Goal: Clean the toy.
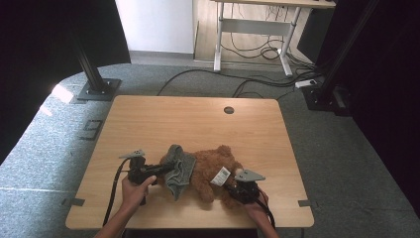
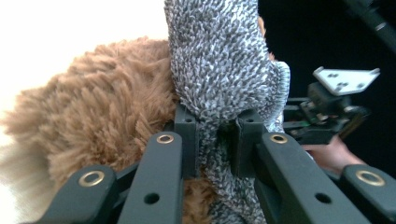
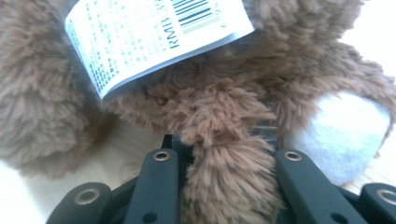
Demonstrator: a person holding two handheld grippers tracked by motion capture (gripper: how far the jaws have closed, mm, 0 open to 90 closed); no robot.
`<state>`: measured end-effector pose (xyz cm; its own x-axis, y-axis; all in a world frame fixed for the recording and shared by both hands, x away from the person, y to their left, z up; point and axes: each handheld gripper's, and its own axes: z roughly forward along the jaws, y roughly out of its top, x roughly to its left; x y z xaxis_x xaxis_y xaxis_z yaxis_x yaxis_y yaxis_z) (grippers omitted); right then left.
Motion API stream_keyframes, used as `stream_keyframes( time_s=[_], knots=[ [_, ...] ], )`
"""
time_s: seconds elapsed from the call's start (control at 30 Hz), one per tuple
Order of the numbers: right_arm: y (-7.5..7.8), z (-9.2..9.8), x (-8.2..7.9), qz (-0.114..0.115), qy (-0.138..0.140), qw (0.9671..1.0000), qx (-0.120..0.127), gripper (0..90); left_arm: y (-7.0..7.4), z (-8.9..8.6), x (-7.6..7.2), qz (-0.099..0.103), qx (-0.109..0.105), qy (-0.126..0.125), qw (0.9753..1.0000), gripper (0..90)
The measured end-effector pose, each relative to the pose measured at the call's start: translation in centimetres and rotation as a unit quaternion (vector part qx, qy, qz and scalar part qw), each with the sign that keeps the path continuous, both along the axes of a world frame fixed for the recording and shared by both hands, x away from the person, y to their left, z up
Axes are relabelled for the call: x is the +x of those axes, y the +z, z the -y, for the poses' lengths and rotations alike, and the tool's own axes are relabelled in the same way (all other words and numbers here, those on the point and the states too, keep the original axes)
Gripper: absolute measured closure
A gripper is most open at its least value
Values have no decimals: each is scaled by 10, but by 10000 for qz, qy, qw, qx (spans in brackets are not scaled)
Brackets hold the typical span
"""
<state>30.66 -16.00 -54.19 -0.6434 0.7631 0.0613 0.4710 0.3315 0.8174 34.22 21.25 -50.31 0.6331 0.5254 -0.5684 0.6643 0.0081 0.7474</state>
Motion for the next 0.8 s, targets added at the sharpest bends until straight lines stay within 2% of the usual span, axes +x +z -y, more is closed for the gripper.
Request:
stream_keyframes(
  time_s=[0.13, 0.2, 0.33, 0.43, 0.5, 0.53, 0.57, 0.6, 0.63, 0.67, 0.7, 0.73, 0.8],
  knots=[
    [0, 0, 6, 85, -236, 9996, -133, 713, 0, 4, 3, 62, 77, 32, 9999, 760],
    [0, 2, 10, 78, -287, 9995, -117, 714, 2, 5, 3, 128, 178, 40, 9998, 760],
    [0, 6, 15, 66, -316, 9995, -31, 715, 11, 4, -1, 336, 557, 79, 9978, 760],
    [0, 7, 16, 64, -338, 9994, -8, 715, 17, 0, -8, 487, 841, 222, 9950, 760],
    [0, 7, 15, 60, -351, 9994, -12, 715, 21, -5, -14, 584, 1057, 355, 9920, 760],
    [0, 7, 15, 60, -351, 9994, -12, 715, 21, -5, -14, 584, 1057, 355, 9920, 759],
    [0, 9, 15, 46, -397, 9992, 3, 716, 24, -11, -20, 665, 1274, 481, 9885, 760],
    [0, 9, 14, 46, -421, 9991, 7, 717, 24, -13, -23, 703, 1378, 517, 9866, 760],
    [0, 10, 14, 47, -441, 9990, 9, 717, 24, -15, -26, 713, 1521, 545, 9843, 760],
    [-1, 11, 14, 32, -474, 9989, 20, 718, 22, -17, -29, 675, 1577, 526, 9838, 760],
    [-1, 12, 13, 16, -503, 9987, 39, 719, 16, -17, -33, 562, 1538, 439, 9855, 760],
    [-2, 13, 12, 9, -535, 9986, 51, 721, 11, -16, -37, 470, 1550, 342, 9862, 760],
    [-2, 13, 11, 12, -582, 9983, 19, 724, 2, -11, -41, 409, 1601, 267, 9859, 760]
  ],
)
